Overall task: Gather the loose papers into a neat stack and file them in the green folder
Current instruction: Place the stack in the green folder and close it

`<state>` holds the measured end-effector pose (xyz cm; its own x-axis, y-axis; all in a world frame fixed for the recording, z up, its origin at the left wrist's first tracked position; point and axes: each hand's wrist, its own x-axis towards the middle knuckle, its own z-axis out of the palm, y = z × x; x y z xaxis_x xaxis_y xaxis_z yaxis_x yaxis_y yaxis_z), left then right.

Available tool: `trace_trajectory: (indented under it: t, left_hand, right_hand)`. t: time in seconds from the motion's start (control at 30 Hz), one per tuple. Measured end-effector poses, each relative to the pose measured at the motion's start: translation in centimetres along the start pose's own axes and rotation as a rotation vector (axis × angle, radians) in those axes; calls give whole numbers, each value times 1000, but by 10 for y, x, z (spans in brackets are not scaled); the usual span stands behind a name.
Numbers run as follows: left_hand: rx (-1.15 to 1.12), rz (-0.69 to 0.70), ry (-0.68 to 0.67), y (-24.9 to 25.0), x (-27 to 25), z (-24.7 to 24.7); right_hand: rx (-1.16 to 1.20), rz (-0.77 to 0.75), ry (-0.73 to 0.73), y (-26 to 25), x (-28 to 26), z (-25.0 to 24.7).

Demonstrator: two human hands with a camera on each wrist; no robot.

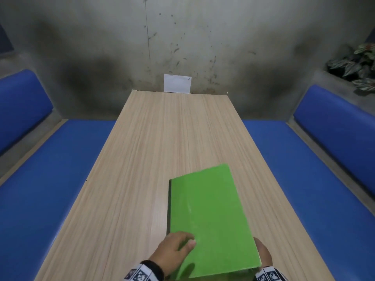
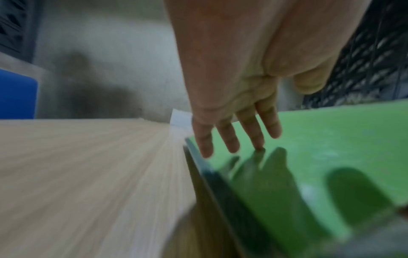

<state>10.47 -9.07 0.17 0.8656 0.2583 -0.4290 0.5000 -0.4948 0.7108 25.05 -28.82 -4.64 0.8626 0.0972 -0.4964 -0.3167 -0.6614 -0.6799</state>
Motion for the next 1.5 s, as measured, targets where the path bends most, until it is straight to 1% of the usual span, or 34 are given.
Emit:
trace_trajectory:
  t: [0.07,0.17,0.27,0.3,0.37,0.5,0.57,0.63,0.67,0.73,0.77,0.8,0.87,0.93,1.0,1.07,1.17,1.23,1.33,1.5]
  left_hand:
    - [96,13,19,-11,10,12]
    - [243,11,-11,-26,22,25]
    - [362,12,-19,-30,26,32]
    - [392,9,-19,-30,27,33]
    - [426,8,-8,-28,26,36]
    - [483,14,15,-27,25,39]
    - [476,20,11,-29,25,40]
    - [433,21,37,-29,22,39]
    - [384,12,85,-30,20,38]
    - [231,-44,245,-34,15,35]
    - [135,-93,320,-38,13,33]
    - [29,-151,368,-43,13,30]
    - [-185,-272,365,-51,13,27]
    - [-297,-344,311,-54,15,25]
    - [-309,-375,260,-53,18,22]
    - [-330,-380,226,-54,20,18]
    - [-347,-369,205,-62,16,3]
    - [-374,-357,231,-73,8,-13]
    - [-417,-363,294,-93,-12,-42]
    - [-482,-418,445,-133,-42,-82]
  right_hand:
    - [18,-6,20,0,1,-5]
    - [48,-45,-11,5,-1,-12]
    - [194,20,-5,8,-2,-12]
    - [201,38,1,10,-1,-11]
    - [203,31,-5,11,-1,-10]
    - [216,-26,-75,8,-2,-15]
    - [240,-19,-61,9,2,-16]
    - [169,-30,19,13,6,-14]
    - [121,-36,65,14,7,-12]
    - [35,-10,106,16,7,-8]
    - [0,8,89,19,7,-4]
    - [-44,30,67,19,4,0]
    - [-152,66,23,21,4,9]
    - [-174,95,-15,27,11,16]
    - [-143,117,-65,27,17,21]
    - [-82,107,-88,17,15,22]
    - [20,9,-99,0,2,27]
    - [84,-53,-124,-8,-8,41]
    - [88,-110,-187,-18,-19,74]
    - [59,-118,-329,-36,-32,131]
